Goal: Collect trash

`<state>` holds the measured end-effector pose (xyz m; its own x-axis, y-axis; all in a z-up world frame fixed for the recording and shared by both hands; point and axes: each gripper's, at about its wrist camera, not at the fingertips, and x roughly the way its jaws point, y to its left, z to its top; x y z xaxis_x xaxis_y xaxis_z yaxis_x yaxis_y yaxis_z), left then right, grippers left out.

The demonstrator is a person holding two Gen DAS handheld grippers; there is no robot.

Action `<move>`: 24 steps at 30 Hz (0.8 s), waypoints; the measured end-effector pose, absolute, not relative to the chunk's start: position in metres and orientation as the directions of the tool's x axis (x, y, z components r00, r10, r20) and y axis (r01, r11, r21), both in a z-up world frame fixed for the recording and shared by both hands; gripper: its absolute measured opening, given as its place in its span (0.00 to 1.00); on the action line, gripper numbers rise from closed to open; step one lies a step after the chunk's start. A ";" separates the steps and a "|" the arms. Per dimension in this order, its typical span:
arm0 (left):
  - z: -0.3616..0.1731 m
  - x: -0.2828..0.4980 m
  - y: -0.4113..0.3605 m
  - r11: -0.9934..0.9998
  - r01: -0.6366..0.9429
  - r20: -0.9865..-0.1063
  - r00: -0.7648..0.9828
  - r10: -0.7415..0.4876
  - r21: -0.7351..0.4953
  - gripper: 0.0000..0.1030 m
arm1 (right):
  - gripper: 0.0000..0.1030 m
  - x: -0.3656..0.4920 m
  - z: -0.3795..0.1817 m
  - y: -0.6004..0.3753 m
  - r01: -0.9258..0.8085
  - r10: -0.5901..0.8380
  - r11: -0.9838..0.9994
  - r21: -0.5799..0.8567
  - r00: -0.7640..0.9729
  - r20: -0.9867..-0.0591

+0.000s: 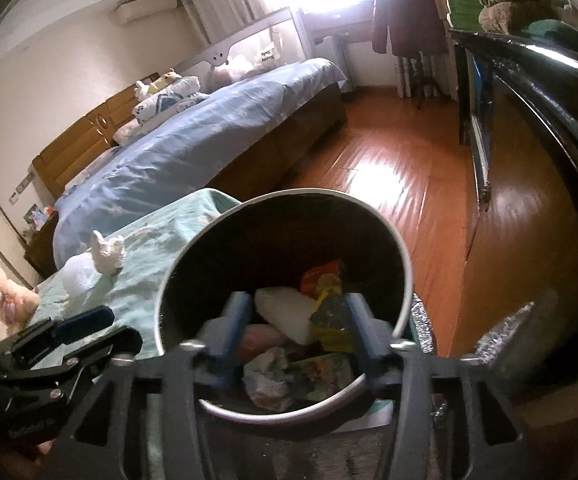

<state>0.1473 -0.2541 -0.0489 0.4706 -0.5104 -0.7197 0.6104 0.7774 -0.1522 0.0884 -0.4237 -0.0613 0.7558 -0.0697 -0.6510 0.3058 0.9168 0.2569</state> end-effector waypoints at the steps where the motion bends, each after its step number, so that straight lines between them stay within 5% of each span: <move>1: -0.049 0.146 -0.249 0.784 0.601 -0.718 0.475 -0.508 -0.157 0.64 | 0.71 0.087 -0.061 -0.422 0.300 -0.064 0.917 0.262 0.761 -0.646; 7: -0.054 0.141 -0.204 0.835 0.525 -0.709 0.525 -0.471 -0.167 0.73 | 0.83 0.083 -0.057 -0.400 0.262 -0.028 0.925 0.276 0.771 -0.636; 24: -0.061 0.154 -0.084 0.931 0.315 -0.703 0.621 -0.347 -0.182 0.74 | 0.89 0.107 -0.047 -0.316 0.114 0.078 0.959 0.258 0.770 -0.633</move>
